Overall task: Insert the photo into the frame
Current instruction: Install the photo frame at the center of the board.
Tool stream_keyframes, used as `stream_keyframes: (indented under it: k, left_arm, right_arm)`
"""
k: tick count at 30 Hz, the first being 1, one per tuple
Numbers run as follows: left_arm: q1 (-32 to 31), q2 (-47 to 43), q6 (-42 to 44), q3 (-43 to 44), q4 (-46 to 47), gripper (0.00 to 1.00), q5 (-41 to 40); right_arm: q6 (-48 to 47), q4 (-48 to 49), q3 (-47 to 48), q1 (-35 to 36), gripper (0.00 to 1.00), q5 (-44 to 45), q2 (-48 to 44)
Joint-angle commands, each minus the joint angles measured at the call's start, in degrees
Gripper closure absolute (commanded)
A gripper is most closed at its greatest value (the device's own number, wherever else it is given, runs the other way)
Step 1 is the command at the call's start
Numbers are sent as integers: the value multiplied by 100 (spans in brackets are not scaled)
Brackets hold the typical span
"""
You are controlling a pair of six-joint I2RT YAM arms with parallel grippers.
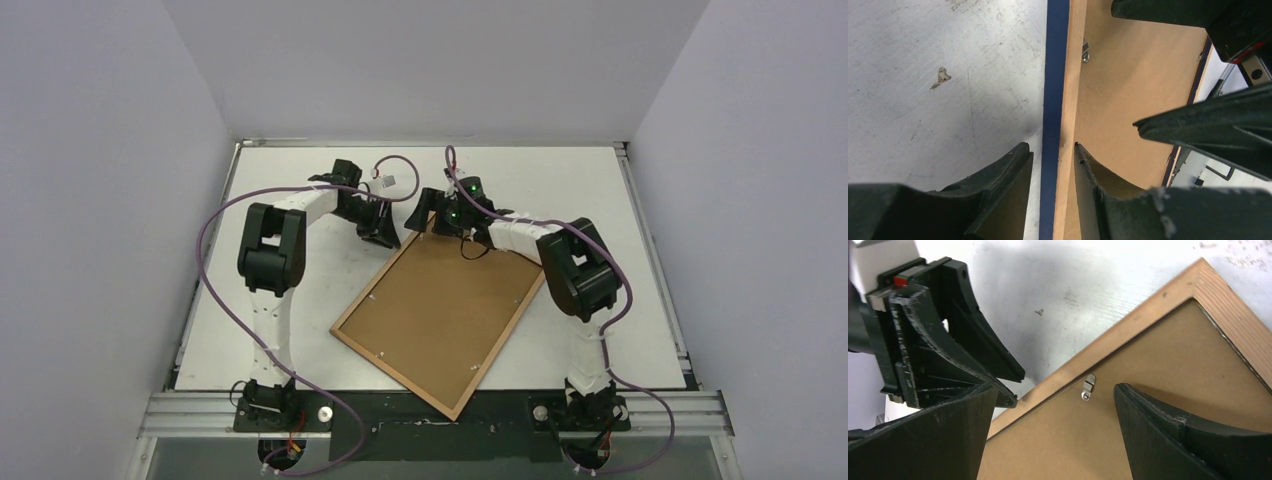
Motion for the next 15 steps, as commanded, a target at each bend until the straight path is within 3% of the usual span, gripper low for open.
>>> stream_keyframes:
  k: [1, 15]
  left_arm:
    - [-12, 175, -103, 264, 154, 66, 149]
    - [-24, 309, 2, 264, 10, 80, -17]
  right_arm:
    - [-234, 73, 464, 13, 10, -130, 52]
    - [-462, -303, 702, 22, 10, -480, 354]
